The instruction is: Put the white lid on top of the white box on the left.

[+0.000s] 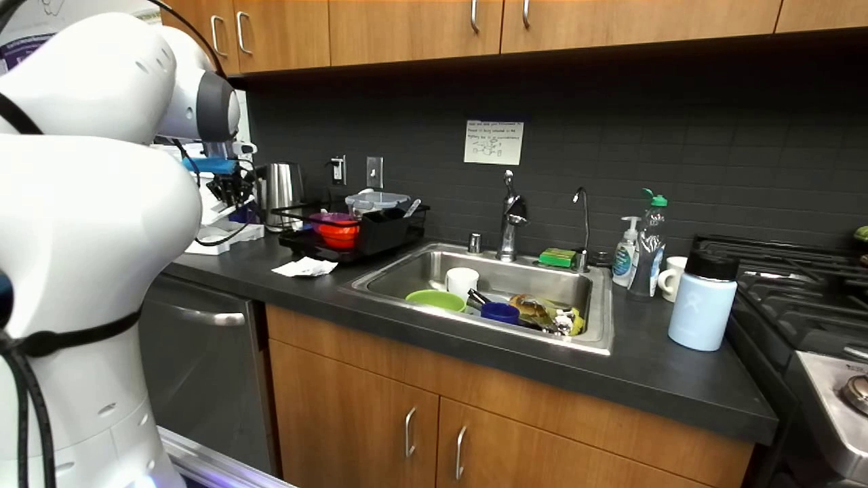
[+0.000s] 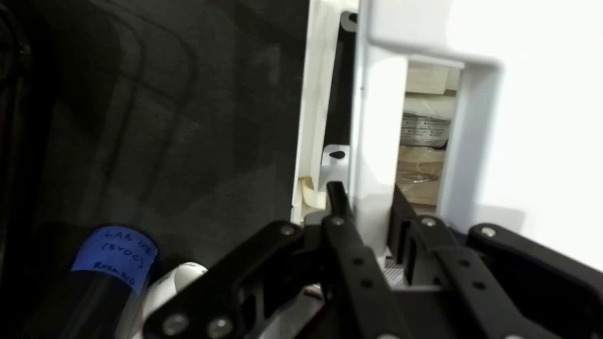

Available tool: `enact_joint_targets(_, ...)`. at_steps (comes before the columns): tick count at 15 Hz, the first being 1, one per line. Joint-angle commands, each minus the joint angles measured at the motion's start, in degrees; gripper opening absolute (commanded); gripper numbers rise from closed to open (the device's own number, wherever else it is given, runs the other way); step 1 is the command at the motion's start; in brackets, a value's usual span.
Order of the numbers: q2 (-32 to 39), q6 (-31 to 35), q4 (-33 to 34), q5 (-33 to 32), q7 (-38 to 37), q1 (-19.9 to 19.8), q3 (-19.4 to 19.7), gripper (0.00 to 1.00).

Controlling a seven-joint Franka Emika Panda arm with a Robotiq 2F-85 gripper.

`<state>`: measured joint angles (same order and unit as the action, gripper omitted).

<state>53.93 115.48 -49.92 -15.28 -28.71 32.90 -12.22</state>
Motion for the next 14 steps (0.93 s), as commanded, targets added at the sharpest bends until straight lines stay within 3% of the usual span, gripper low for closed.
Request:
enact_joint_targets(1,1.1,0.4,1.6,0.7,0.1,-0.7,-0.2,0.06)
enact_joint_targets(14,2.5,0.9,0.7,0.5,0.3,-2.0,-0.3,0.06)
